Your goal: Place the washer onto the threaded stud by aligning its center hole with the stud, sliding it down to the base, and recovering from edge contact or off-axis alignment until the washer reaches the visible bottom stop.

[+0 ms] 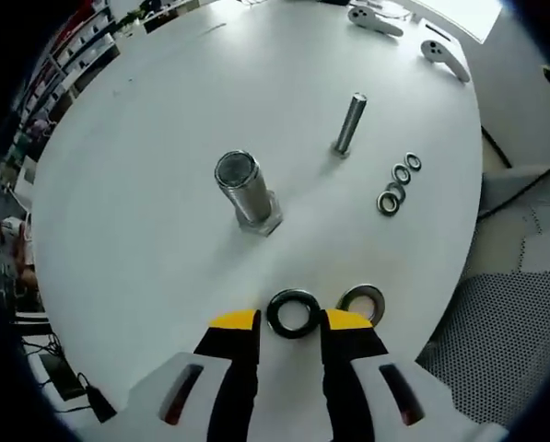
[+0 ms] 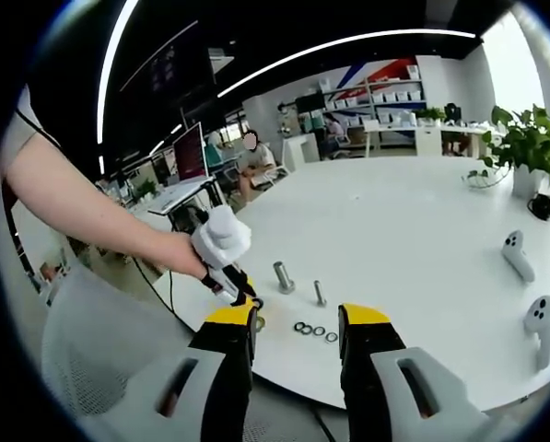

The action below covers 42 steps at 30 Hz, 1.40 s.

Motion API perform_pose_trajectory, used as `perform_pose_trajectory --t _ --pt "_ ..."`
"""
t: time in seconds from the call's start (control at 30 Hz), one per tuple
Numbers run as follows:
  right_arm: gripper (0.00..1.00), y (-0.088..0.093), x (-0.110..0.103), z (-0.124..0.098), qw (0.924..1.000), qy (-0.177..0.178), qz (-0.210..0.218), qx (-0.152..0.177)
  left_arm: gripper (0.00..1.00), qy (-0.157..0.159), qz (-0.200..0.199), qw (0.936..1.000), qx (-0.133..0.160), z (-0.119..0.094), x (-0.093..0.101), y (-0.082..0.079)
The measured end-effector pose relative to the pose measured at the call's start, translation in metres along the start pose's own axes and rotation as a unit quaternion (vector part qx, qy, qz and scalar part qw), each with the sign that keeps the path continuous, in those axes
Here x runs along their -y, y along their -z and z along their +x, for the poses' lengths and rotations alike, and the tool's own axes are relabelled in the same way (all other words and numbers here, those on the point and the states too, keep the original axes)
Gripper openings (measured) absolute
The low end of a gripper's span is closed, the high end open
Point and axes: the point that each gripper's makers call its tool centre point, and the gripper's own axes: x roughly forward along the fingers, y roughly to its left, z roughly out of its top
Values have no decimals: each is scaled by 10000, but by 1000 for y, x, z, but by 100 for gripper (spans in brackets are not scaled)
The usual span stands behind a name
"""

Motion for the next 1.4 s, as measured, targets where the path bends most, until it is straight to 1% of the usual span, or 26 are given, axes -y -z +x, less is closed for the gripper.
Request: perform_pose_trajectory --t 0.13,0.37,0.43,0.8,1.07,1.17,1.27,1.4 --pt "37 0 1 0 10000 15 16 7 24 2 26 10000 -81 1 -1 0" --pt "37 0 1 0 10000 17 13 -6 21 -1 324 9994 -123 1 3 0" --pt "37 0 1 0 10000 18 9 -8 21 26 211 9997 -101 1 0 0" --pt "37 1 2 0 10000 31 20 -13 19 64 195 9997 -101 0 2 0" --pt "37 1 2 0 10000 42 25 -13 19 81 401 9990 -171 -1 1 1" --pt "37 1 2 0 10000 38 18 -18 19 94 387 9990 -186 -1 0 2" --pt "37 1 3 0 10000 50 35 -4 19 100 435 9989 -173 -3 0 2" --pt "37 1 2 0 10000 41 27 -13 19 72 449 9989 -95 -9 -6 2"
